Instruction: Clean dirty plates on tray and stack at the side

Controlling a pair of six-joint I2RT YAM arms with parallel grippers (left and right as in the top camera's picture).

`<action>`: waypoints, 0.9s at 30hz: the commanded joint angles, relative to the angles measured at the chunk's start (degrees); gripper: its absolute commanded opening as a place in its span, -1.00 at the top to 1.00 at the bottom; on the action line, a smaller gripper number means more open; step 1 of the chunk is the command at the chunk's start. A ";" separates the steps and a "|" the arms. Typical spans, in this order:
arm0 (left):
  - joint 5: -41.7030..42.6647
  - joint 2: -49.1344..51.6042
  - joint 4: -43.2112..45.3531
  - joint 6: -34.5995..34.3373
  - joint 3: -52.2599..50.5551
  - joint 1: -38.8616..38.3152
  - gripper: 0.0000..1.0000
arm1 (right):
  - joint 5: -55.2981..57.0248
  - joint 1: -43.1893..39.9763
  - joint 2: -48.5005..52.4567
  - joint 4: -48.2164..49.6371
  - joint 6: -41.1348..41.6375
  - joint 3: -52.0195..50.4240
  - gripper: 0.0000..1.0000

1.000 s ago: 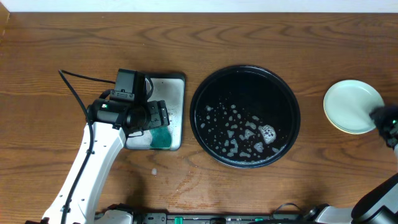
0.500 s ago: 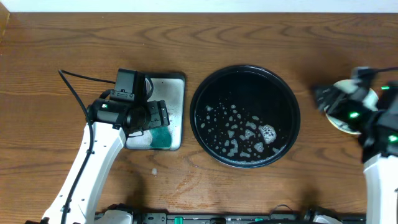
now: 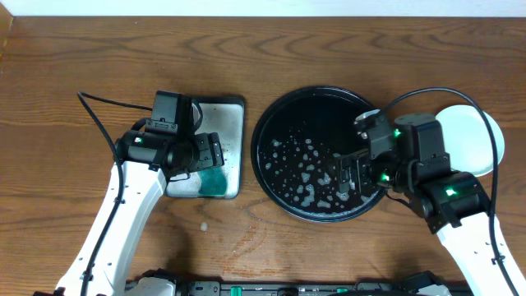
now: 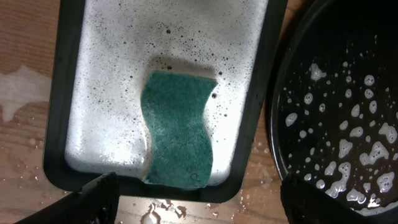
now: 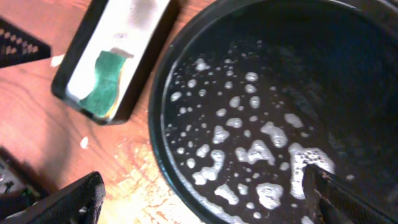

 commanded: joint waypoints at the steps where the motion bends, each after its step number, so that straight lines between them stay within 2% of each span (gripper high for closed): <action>1: 0.52 -0.15 -0.17 0.13 0.83 0.13 -0.67 | -0.87 1.70 -0.31 0.13 -0.31 0.22 -0.99; 8: 0.52 -0.15 -0.17 0.13 0.83 0.13 -0.67 | 0.04 1.68 -0.35 -0.94 -0.35 0.22 -0.98; 11: 0.52 -0.15 -0.17 0.13 0.83 0.13 -0.67 | 9.77 1.20 -4.00 2.19 -1.60 -0.48 -0.98; 16: 0.52 -0.15 -0.17 0.13 0.83 0.13 -0.67 | 15.69 1.01 -18.91 17.59 -11.87 -9.16 -0.99; 22: 0.52 -0.15 -0.17 0.13 0.83 0.13 -0.67 | 17.51 -2.49 -39.52 25.55 -12.35 -24.76 -0.98; 27: 0.52 -0.15 -0.17 0.13 0.83 0.13 -0.67 | 15.76 -6.32 -52.48 27.63 -12.09 -34.64 -0.99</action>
